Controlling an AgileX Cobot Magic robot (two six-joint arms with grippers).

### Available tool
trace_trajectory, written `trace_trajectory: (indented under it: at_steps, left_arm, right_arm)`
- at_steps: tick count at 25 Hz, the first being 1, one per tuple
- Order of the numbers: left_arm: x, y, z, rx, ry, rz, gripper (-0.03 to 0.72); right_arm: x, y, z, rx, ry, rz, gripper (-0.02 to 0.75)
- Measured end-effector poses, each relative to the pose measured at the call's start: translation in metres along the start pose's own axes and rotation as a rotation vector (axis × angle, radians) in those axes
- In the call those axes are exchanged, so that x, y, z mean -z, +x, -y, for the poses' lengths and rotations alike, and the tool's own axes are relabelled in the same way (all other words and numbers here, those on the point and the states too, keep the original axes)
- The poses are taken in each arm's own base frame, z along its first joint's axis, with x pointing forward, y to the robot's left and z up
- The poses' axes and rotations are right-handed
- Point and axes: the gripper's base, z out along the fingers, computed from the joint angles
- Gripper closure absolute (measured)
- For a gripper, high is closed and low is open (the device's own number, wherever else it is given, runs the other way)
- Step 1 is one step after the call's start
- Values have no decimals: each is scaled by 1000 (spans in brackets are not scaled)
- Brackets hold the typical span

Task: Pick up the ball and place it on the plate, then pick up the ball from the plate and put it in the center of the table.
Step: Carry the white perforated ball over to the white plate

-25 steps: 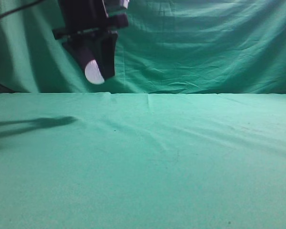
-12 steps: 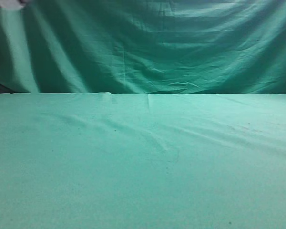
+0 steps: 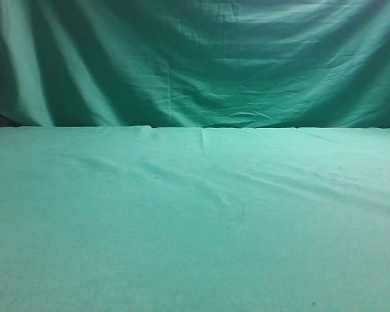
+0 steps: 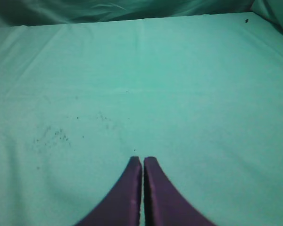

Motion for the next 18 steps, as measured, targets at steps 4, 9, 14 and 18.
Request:
trace_trajectory:
  at_steps: [4,9,14,18]
  left_arm:
    - [-10,5,-18,-5,-96,5,374]
    - [-40,5,-29,-57,-179,-61,374]
    - [-70,8,-31,-69,-178,-130,374]
    - [-87,5,-31,-89,-178,-110,374]
  right_arm:
    - [0,0,0,0,0,0,738]
    - [0,0,0,0,0,0,738]
    - [0,0,0,0,0,0,738]
    - [0,0,0,0,0,0,738]
